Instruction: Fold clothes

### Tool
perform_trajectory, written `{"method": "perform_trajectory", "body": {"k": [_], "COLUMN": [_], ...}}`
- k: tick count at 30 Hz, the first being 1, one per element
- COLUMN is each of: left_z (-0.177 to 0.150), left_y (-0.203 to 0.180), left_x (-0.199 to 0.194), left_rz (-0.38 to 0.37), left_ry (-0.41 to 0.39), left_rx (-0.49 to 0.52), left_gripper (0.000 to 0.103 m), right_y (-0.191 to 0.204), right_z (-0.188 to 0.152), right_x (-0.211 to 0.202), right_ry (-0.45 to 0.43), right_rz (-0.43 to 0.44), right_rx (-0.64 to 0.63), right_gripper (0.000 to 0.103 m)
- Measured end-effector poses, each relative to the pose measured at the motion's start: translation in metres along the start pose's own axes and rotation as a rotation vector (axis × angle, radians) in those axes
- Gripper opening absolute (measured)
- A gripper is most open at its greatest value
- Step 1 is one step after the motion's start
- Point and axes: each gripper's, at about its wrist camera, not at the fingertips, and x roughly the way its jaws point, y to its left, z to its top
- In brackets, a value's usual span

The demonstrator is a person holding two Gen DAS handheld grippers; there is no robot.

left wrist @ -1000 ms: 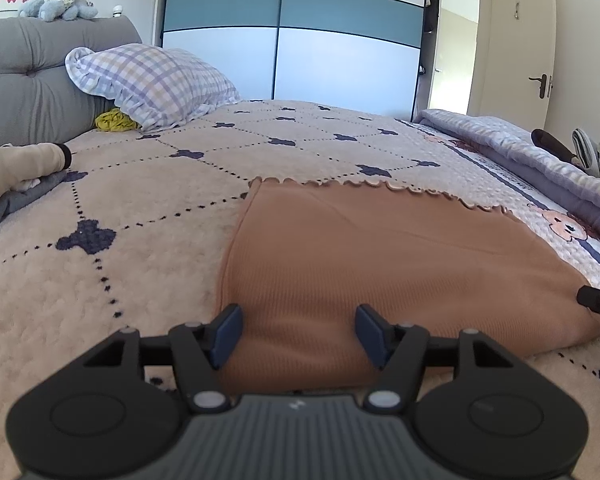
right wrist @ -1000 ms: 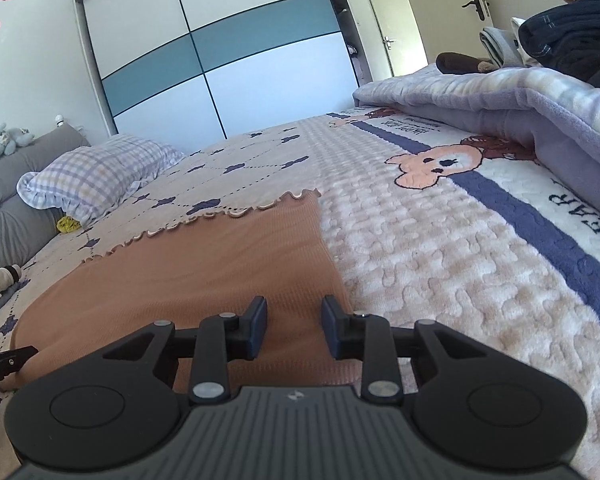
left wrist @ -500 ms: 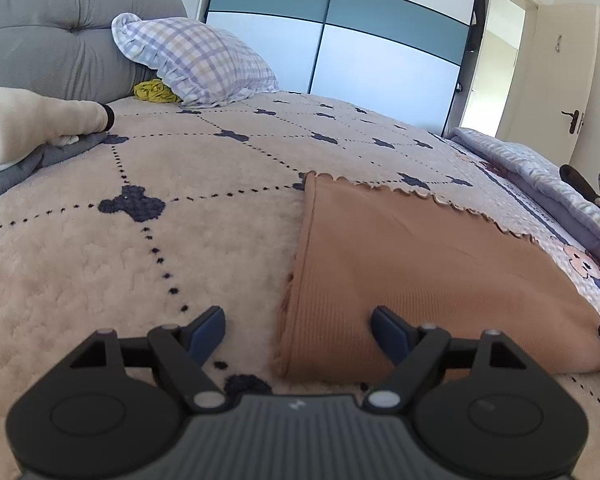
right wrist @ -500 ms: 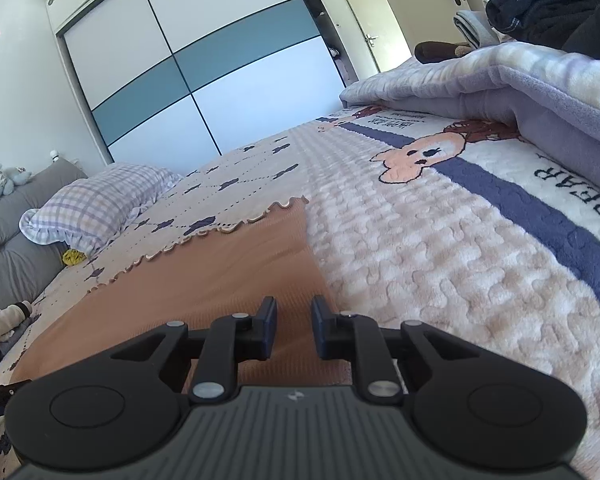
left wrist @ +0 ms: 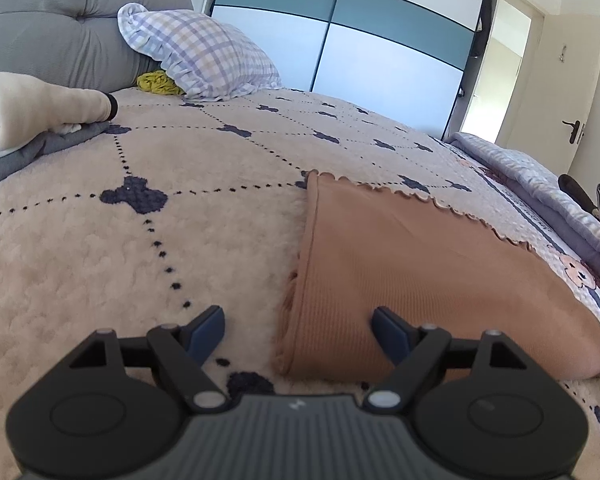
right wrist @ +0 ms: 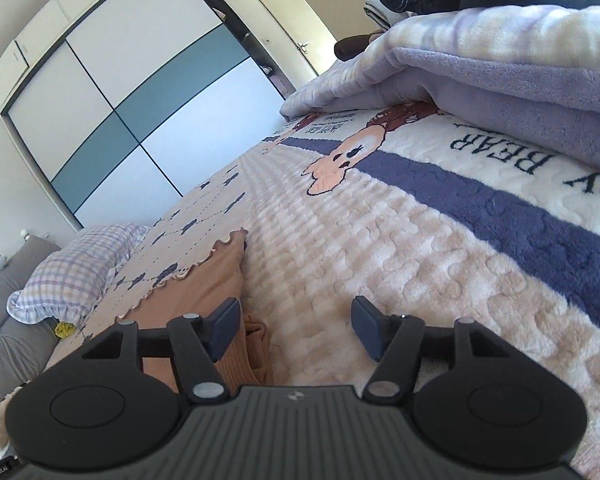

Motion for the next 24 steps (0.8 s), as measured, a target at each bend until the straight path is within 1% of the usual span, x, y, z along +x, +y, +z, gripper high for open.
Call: {"method": "perform_trajectory", "body": {"k": [3, 6, 8, 9, 11, 14, 16, 17, 18, 20, 22, 24], "left_z": [0.011, 0.025, 0.036, 0.042, 0.054, 0.067, 0.065, 0.061, 0.054, 0.043, 0.031, 0.020], "left_y": [0.006, -0.001, -0.016, -0.028, -0.056, -0.099, -0.117, -0.123, -0.125, -0.119, -0.103, -0.086], "left_x": [-0.009, -0.026, -0.037, -0.041, -0.043, -0.042, -0.033, -0.025, -0.014, 0.003, 0.013, 0.023], "left_rz": [0.010, 0.025, 0.012, -0.004, -0.036, -0.033, -0.055, -0.048, -0.027, -0.007, 0.001, 0.015], "left_ry": [0.014, -0.027, -0.051, -0.053, -0.036, -0.023, -0.031, -0.018, 0.017, 0.075, 0.086, 0.085], "left_rx": [-0.035, -0.001, 0.051, 0.083, 0.150, 0.235, 0.292, 0.328, 0.363, 0.391, 0.382, 0.372], "left_gripper": [0.082, 0.081, 0.081, 0.081, 0.082, 0.087, 0.089, 0.089, 0.089, 0.088, 0.088, 0.088], "right_y": [0.001, 0.007, 0.016, 0.023, 0.042, 0.076, 0.103, 0.115, 0.125, 0.140, 0.148, 0.151], "right_z": [0.001, 0.003, 0.005, 0.006, 0.007, 0.006, -0.001, -0.006, -0.012, -0.023, -0.034, -0.044], "right_x": [-0.003, -0.006, -0.010, -0.011, -0.010, -0.006, 0.000, 0.004, 0.007, 0.014, 0.020, 0.027], "right_ry": [0.010, 0.011, 0.009, 0.011, 0.022, 0.051, 0.086, 0.110, 0.131, 0.161, 0.184, 0.202], "right_rz": [0.002, -0.008, -0.001, 0.009, 0.037, 0.095, 0.137, 0.151, 0.157, 0.159, 0.156, 0.134], "right_rx": [-0.006, -0.018, -0.049, -0.069, -0.119, -0.222, -0.311, -0.356, -0.395, -0.460, -0.517, -0.564], "right_gripper": [0.064, 0.064, 0.062, 0.060, 0.057, 0.056, 0.056, 0.056, 0.056, 0.056, 0.056, 0.056]}}
